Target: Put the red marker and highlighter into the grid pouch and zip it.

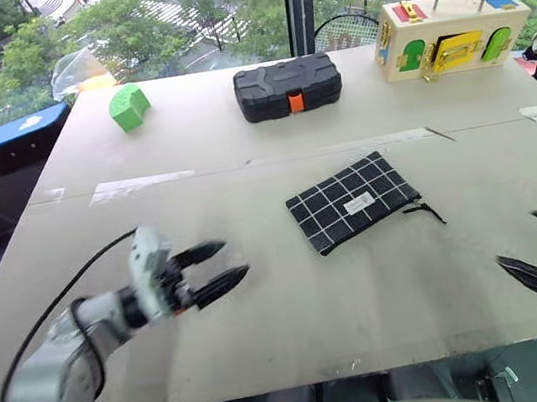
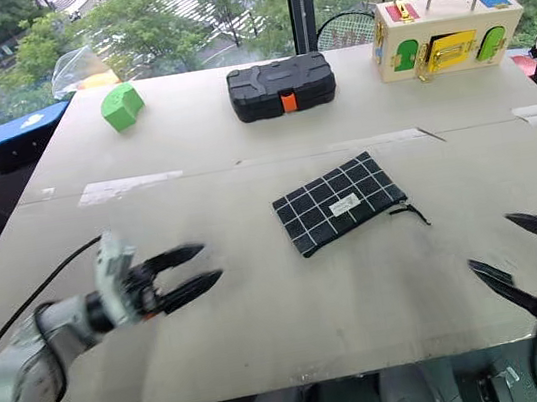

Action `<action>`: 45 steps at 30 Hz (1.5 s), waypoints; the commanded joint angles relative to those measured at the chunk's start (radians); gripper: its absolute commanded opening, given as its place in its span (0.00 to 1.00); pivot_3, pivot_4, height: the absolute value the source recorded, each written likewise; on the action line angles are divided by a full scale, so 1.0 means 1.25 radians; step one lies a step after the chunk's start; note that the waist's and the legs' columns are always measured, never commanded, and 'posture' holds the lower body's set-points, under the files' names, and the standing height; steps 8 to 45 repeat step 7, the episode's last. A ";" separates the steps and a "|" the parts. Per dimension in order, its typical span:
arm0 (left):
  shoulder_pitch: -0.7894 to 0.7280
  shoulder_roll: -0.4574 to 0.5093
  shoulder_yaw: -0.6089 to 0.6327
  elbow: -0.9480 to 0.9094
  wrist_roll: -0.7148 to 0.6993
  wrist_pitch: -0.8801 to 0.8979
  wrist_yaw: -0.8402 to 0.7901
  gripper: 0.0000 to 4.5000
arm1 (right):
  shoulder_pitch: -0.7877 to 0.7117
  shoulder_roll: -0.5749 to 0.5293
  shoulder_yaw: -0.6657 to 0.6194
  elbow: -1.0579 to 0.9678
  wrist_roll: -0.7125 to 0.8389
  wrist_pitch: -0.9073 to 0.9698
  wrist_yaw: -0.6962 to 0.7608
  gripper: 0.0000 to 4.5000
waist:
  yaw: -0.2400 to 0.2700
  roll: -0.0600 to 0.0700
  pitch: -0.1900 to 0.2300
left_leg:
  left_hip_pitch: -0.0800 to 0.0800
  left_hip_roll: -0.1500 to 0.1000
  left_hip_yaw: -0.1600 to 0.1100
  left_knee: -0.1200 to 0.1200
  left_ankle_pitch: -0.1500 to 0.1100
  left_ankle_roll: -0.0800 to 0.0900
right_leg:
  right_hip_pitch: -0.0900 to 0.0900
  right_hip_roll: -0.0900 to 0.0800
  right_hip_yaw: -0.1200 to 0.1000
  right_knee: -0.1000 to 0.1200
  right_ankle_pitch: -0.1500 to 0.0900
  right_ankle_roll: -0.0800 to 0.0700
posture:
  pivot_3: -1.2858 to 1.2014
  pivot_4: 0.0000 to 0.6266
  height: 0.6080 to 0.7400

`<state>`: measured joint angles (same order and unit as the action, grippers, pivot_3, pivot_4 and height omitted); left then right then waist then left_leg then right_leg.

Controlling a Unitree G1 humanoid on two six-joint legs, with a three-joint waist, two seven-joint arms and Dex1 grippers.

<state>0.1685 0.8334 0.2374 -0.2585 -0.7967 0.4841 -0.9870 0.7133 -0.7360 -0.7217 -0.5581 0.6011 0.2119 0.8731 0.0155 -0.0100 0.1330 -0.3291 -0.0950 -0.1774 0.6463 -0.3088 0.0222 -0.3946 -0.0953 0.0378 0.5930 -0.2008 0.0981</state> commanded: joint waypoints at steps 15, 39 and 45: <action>0.090 0.004 0.067 -0.072 0.004 0.005 -0.046 0.98 | 0.010 -0.004 -0.114 0.005 0.076 0.013 0.115 1.00 | 0.001 -0.001 0.001 | 0.000 0.001 0.003 -0.001 0.000 0.000 | 0.000 0.000 0.003 0.000 0.000 0.000 | 0.52 0.24 1.00; 0.090 0.004 0.067 -0.072 0.004 0.005 -0.046 0.98 | 0.010 -0.004 -0.114 0.005 0.076 0.013 0.115 1.00 | 0.001 -0.001 0.001 | 0.000 0.001 0.003 -0.001 0.000 0.000 | 0.000 0.000 0.003 0.000 0.000 0.000 | 0.52 0.24 1.00; 0.090 0.004 0.067 -0.072 0.004 0.005 -0.046 0.98 | 0.010 -0.004 -0.114 0.005 0.076 0.013 0.115 1.00 | 0.001 -0.001 0.001 | 0.000 0.001 0.003 -0.001 0.000 0.000 | 0.000 0.000 0.003 0.000 0.000 0.000 | 0.52 0.24 1.00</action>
